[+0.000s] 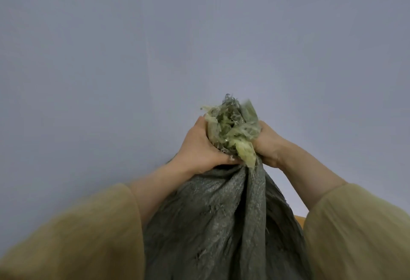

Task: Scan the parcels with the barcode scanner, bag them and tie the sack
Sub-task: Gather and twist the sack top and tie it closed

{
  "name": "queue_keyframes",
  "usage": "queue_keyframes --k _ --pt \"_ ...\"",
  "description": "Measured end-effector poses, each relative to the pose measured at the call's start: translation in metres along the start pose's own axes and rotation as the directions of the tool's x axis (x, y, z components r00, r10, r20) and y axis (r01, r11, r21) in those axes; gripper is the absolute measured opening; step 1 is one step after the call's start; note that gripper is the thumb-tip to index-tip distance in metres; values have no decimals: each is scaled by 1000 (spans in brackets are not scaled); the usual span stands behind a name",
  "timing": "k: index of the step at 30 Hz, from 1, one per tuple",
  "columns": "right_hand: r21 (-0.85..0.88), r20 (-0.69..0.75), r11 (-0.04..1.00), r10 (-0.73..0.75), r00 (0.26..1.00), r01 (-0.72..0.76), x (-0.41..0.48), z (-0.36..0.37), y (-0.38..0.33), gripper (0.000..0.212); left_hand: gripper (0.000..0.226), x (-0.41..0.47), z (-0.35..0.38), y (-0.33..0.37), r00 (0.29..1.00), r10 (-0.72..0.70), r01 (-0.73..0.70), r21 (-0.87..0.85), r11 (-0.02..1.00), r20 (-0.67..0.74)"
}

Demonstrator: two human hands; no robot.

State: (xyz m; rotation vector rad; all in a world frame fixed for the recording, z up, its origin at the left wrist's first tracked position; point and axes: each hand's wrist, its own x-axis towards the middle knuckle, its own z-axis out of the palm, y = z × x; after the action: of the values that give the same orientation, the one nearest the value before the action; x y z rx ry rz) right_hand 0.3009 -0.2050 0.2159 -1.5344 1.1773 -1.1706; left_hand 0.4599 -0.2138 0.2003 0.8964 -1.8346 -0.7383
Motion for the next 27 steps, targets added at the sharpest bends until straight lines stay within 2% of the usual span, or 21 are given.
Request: queue_keyframes --k 3,4,6,7,8,9,11,13,16,19,24,27 --pt "-258 -7 966 -23 1000 20 0 1 -12 23 73 2 -4 -8 998 -28 25 -59 998 -59" --pt "-415 -6 910 -16 1000 12 1 -1 -17 29 68 3 -6 -9 997 -31 26 -71 997 -72" --pt "-741 -134 664 0 991 -100 -2 -5 -25 56 55 5 -9 -11 995 -29 20 -92 996 -98" --pt "-779 -212 608 -28 977 -152 -5 -5 -28 68 50 6 -11 -10 994 -25 16 -87 996 -107" --pt "-746 -256 647 -61 965 -157 -9 -4 -29 76 47 7 -13 -9 993 -21 12 -77 997 -119" --pt "-661 -284 741 -102 953 -118 -15 -1 -29 80 45 9 -15 -9 991 -19 10 -69 998 -133" --pt "-426 -322 904 -171 931 18 -31 5 -24 83 42 13 -18 -9 986 -32 24 -50 998 -164" --pt "-241 -269 964 -176 947 111 -48 18 -16 91 39 16 -22 -11 982 -64 59 -35 998 -175" --pt "-232 -104 957 -200 974 171 -55 35 -9 112 34 16 -24 -9 990 -83 81 -26 996 -118" --pt "-307 -78 948 -112 991 83 -40 37 -8 142 29 13 -25 -7 995 -102 102 -31 994 3" --pt "-356 2 933 -53 999 50 -17 39 -9 147 25 10 -40 -5 966 -195 217 -125 968 168" --pt "-250 -91 965 -104 990 78 -7 43 2 135 40 10 -50 -3 924 -213 291 -224 930 317"
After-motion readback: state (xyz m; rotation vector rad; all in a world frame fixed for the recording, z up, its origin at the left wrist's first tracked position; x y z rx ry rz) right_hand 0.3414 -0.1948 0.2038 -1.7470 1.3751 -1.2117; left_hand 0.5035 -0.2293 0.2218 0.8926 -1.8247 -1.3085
